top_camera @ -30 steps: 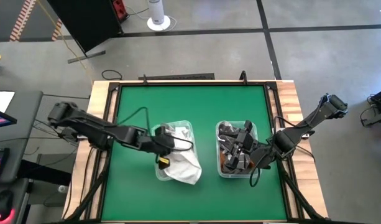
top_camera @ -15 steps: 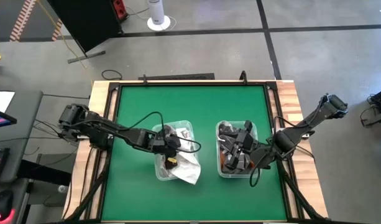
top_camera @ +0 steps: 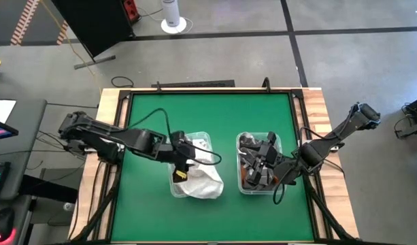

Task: Sort microfiber towel by color & place in baskets
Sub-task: Put the white microfiber towel into the left transparent bin

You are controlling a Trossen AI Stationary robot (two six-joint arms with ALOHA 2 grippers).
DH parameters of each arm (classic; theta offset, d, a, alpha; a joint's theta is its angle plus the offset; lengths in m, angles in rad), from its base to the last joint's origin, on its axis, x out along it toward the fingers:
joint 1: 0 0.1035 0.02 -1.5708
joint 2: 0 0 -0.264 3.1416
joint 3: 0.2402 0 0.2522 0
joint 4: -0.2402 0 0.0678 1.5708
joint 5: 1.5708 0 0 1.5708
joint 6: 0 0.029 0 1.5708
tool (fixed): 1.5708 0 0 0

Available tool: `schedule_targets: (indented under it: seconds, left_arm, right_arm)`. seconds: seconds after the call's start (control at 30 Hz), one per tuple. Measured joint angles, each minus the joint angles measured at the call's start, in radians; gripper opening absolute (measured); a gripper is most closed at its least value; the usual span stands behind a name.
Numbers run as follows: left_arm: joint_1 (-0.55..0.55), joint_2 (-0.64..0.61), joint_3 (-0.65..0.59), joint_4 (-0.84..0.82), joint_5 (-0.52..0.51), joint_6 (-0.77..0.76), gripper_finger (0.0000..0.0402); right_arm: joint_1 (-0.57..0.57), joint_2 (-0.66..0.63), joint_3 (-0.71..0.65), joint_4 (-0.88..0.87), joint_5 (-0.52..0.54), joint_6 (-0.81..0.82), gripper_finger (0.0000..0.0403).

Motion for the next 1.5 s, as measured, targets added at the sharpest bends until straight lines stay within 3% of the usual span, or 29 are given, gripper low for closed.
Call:
schedule_targets:
  seconds: [0.17, 0.4, 0.57, 0.73, 0.87, 1.23, 1.37, 1.5]
  left_arm:
    - [-0.016, -0.025, 0.066, 0.018, -0.005, 0.051, 0.0219]
    - [-0.051, 0.017, 0.018, 0.094, 0.007, 0.077, 0.0219]
    - [-0.055, 0.098, 0.002, 0.125, 0.121, 0.076, 0.0219]
    - [-0.044, 0.185, 0.002, 0.070, 0.132, 0.070, 0.0219]
    - [-0.021, 0.226, 0.002, 0.004, 0.060, 0.052, 0.0219]
    - [0.046, 0.239, 0.003, -0.106, 0.003, 0.011, 0.0219]
    - [0.046, 0.240, 0.003, -0.140, 0.015, 0.009, 0.0219]
    - [0.045, 0.240, 0.003, -0.126, 0.107, 0.025, 0.0219]
  right_arm:
    - [0.000, 0.000, 0.000, 0.000, 0.000, 0.000, 0.0185]
    - [0.000, 0.000, 0.000, 0.000, 0.000, 0.000, 0.0185]
    - [0.000, 0.000, 0.000, 0.000, 0.000, 0.000, 0.0185]
    - [0.000, 0.000, 0.000, 0.000, 0.000, 0.000, 0.0185]
    - [0.001, 0.000, 0.000, -0.001, 0.000, 0.000, 0.0185]
    - [0.021, 0.000, 0.000, -0.003, 0.000, 0.002, 0.0185]
    - [0.020, 0.000, 0.000, -0.003, 0.000, 0.002, 0.0185]
    - [0.020, 0.000, 0.000, -0.003, 0.000, 0.002, 0.0185]
